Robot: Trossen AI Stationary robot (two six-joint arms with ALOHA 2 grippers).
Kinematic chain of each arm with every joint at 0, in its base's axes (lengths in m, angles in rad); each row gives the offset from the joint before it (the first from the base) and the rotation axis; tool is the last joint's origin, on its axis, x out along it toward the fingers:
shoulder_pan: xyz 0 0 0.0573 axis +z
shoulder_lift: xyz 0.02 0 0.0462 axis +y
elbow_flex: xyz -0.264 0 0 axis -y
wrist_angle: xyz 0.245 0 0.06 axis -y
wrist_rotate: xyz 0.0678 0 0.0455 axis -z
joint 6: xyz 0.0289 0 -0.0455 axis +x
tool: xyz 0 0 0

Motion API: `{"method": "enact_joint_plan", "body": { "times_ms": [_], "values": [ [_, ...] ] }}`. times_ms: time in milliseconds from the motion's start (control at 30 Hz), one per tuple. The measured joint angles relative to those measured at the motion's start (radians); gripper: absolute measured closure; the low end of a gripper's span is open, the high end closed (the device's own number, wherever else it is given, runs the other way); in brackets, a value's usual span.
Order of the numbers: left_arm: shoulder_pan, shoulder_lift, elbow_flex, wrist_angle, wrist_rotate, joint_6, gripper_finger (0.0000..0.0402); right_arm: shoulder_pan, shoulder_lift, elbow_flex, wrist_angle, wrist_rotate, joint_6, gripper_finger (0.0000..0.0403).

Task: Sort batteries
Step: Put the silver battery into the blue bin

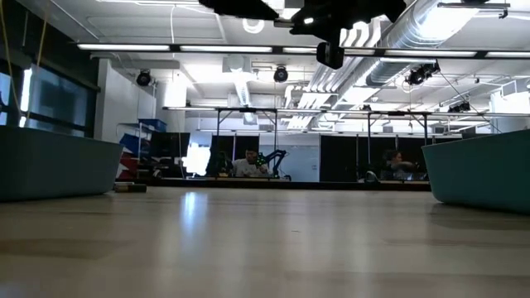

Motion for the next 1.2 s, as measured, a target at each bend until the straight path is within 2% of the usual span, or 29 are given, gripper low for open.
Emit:
{"method": "enact_joint_plan", "body": {
  "times_ms": [200, 467, 700, 800, 1033, 1200],
  "values": [
    [-0.034, 0.050, -0.002, 0.014, -0.075, 0.107, 0.0248, 0.000, 0.000, 0.000, 0.000, -0.002, 0.051, 0.0372],
    [-0.095, 0.124, -0.002, 0.087, -0.292, 0.148, 0.0239, 0.000, 0.000, -0.001, 0.001, 0.005, 0.107, 0.0372],
    [-0.136, 0.137, -0.002, 0.167, -0.489, 0.171, 0.0240, 0.000, 0.001, -0.001, -0.028, 0.020, 0.193, 0.0372],
    [-0.136, 0.138, -0.002, 0.168, -0.496, 0.163, 0.0240, 0.000, 0.002, -0.001, -0.047, 0.057, 0.233, 0.0372],
    [-0.138, 0.138, -0.003, 0.156, -0.499, 0.163, 0.0241, 0.000, 0.006, -0.001, -0.037, 0.067, 0.274, 0.0372],
    [-0.137, 0.138, -0.003, 0.160, -0.482, 0.162, 0.0260, 0.000, 0.006, -0.001, -0.032, 0.090, 0.280, 0.0371]
  ]
}}
